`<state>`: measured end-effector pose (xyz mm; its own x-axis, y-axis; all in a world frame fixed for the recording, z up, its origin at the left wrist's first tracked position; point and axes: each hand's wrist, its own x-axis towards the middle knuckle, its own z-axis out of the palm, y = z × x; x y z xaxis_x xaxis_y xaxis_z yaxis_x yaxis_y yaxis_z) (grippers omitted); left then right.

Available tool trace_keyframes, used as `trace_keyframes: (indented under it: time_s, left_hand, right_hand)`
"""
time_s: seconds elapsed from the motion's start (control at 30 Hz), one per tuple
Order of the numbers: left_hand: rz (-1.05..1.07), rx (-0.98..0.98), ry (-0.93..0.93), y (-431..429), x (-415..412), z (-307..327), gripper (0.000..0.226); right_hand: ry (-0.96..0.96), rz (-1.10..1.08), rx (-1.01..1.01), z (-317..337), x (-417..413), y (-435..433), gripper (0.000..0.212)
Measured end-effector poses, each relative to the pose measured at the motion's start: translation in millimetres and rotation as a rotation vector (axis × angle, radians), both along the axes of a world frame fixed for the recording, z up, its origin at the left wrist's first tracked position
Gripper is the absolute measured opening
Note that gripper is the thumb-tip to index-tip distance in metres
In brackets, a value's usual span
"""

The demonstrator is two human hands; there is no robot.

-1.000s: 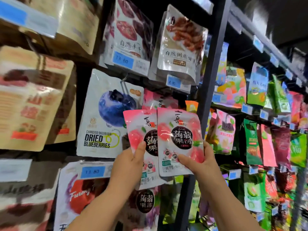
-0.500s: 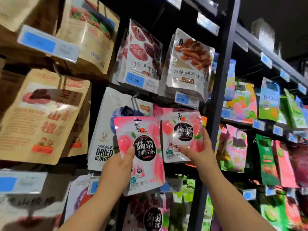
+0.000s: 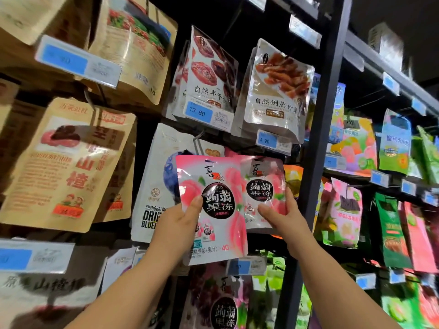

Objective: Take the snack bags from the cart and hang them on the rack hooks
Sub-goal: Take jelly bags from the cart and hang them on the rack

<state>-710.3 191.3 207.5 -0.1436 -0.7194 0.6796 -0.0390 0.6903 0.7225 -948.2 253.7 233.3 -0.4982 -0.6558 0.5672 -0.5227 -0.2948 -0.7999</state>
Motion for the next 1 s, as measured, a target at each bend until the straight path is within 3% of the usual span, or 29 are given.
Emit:
trace_keyframes:
  time_s: [0.13, 0.2, 0.3, 0.43, 0.57, 0.77, 1.0]
  left_hand:
    - [-0.108, 0.043, 0.031, 2, -11, 11, 0.051]
    - [-0.143, 0.032, 0.021, 1, -19, 15, 0.051]
    - [-0.204, 0.051, 0.055, 1, -35, 23, 0.049]
    - [-0.369, 0.130, 0.077, -3, -62, 30, 0.053]
    - [-0.388, 0.132, 0.045, -2, -83, 42, 0.054]
    - [-0.317, 0.107, -0.024, -3, -101, 55, 0.052]
    - [-0.234, 0.061, -0.025, -9, -107, 57, 0.048]
  right_hand:
    - [0.287, -0.234, 0.034, -2, 5, 6, 0.080]
    - [0.365, -0.256, -0.045, -2, 12, 10, 0.075]
    - [0.312, -0.181, -0.157, -3, 21, 19, 0.073]
    - [0.149, 0.054, -0.113, -3, 29, 27, 0.050]
    - [0.023, 0.180, -0.159, -5, 22, 30, 0.059]
    - [-0.097, 0.175, -0.192, 2, 8, 23, 0.051]
    - [-0.158, 0.133, -0.170, 6, 0, 11, 0.063]
